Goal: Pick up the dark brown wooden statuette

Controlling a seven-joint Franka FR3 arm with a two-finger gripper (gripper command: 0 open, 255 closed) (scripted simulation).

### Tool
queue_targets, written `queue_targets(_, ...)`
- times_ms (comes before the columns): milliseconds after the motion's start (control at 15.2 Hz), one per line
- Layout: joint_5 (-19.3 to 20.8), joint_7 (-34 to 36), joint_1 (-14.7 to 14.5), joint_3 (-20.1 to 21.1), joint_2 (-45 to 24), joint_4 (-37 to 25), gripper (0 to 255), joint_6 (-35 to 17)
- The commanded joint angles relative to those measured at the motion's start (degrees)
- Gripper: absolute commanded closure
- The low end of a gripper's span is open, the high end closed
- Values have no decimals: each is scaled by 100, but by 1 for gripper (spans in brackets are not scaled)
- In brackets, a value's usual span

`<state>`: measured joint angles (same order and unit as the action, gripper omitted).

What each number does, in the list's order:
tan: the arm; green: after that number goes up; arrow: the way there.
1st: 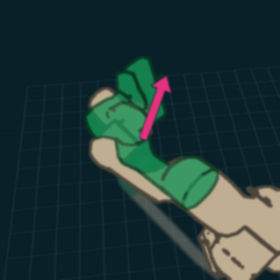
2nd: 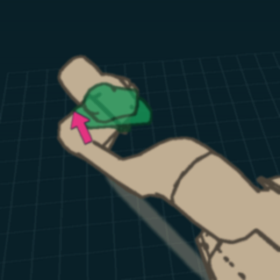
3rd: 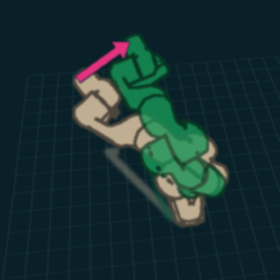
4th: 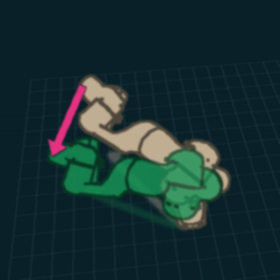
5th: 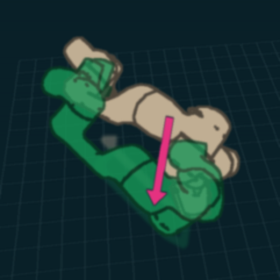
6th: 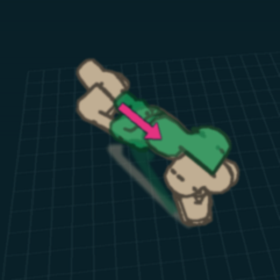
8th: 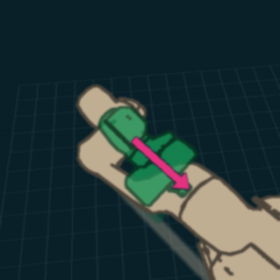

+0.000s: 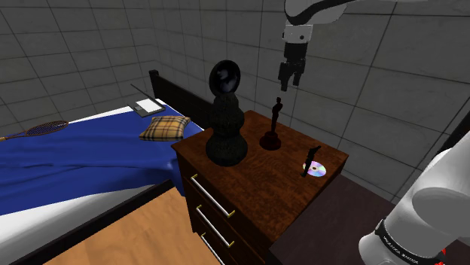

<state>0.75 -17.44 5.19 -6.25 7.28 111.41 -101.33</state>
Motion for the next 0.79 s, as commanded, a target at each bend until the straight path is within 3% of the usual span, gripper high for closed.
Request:
queue_targets(0,-14,-89,58,-79,-474,-381,0,-7)
queue_targets(396,-125,-340,274,-259,-1937,-1856,0,257)
queue_targets(726,-258,-512,534,-348,-3298,-3474,0,724)
